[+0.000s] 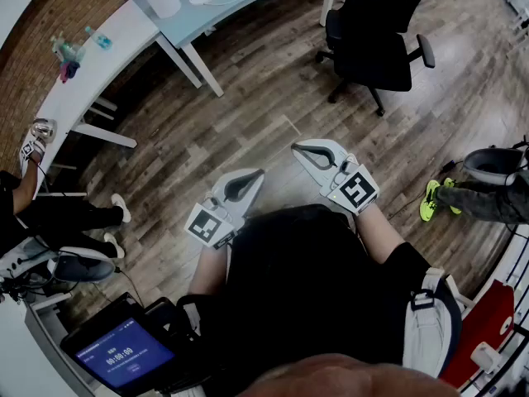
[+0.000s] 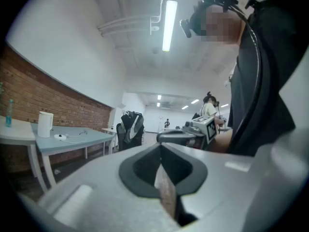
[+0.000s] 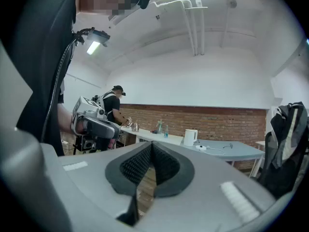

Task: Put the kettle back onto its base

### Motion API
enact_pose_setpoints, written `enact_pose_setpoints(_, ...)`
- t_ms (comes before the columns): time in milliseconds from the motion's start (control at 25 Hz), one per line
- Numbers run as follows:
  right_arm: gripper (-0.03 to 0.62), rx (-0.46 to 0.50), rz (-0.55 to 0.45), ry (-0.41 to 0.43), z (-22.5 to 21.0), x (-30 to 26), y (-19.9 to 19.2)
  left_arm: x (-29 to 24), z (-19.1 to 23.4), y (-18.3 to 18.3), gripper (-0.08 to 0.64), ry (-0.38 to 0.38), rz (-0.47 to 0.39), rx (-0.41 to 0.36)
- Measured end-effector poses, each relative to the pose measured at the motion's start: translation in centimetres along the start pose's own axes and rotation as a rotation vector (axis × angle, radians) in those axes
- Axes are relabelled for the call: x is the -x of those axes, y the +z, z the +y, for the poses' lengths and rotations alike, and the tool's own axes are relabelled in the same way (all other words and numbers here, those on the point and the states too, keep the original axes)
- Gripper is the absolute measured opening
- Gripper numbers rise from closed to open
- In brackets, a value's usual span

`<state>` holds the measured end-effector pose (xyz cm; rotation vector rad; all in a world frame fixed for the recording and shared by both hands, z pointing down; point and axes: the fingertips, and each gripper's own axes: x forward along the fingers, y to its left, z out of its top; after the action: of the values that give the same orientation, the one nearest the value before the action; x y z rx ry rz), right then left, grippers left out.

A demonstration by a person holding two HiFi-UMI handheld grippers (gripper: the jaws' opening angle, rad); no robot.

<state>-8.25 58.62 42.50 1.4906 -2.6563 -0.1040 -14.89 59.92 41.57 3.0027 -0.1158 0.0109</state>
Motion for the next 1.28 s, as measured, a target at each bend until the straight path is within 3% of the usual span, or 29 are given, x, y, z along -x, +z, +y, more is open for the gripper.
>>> enact_pose_setpoints(440, 0.003, -0.001, 0.018, 0.008, -0.4, 0.2, -0.3, -0.8, -0.1, -0.2, 0.002, -0.004, -0.005, 0.010)
enact_pose_setpoints(720, 0.005, -0.067, -0.037, 0.029, 0.1, 0.6, 0.6, -1.0, -0.6, -0.2, 0.002, -0.016, 0.000, 0.014)
enact_pose_setpoints(1280, 0.005, -0.069, -0.038, 0.050, 0.2, 0.7, 0.6, -1.6, -0.8, 0.1, 0.002, -0.023, 0.001, 0.003)
